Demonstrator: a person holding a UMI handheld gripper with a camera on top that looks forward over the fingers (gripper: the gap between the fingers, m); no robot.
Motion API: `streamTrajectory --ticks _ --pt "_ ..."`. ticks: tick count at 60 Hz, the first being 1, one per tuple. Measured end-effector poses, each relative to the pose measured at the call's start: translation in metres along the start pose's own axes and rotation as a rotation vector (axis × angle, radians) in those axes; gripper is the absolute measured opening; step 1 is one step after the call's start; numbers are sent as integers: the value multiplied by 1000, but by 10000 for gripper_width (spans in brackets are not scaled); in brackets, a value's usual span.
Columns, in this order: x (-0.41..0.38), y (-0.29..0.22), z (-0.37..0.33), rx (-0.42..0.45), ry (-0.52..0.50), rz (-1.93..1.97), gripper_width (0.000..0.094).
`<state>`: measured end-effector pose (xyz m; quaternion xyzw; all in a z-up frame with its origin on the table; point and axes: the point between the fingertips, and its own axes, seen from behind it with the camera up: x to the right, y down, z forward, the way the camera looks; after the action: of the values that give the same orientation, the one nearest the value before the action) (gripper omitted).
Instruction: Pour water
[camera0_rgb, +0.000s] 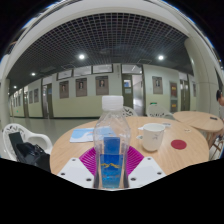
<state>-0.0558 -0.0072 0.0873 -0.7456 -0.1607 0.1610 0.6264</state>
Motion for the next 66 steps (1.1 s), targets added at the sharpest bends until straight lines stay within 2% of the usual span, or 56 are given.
streamTrajectory --ticks 4,13,23,26,31,35,42,52,60,63,66 --pt "0 -7 16 -19 -46 104 327" --pt "0 -48 62 6 -150 564 325" --pt "24 -83 116 41 -216 1151 324" --pt "13 -98 109 15 -268 1361 325" --pt "18 -116 115 40 -332 1546 335" --pt "10 -120 116 57 -323 1614 344" --pt "26 -114 119 27 -354 1775 344" --pt "26 -111 115 34 -299 1786 345" --pt "29 -133 91 51 -371 1645 345" --pt "34 -153 73 96 -391 1489 347" --pt "57 -170 70 177 -368 1309 347"
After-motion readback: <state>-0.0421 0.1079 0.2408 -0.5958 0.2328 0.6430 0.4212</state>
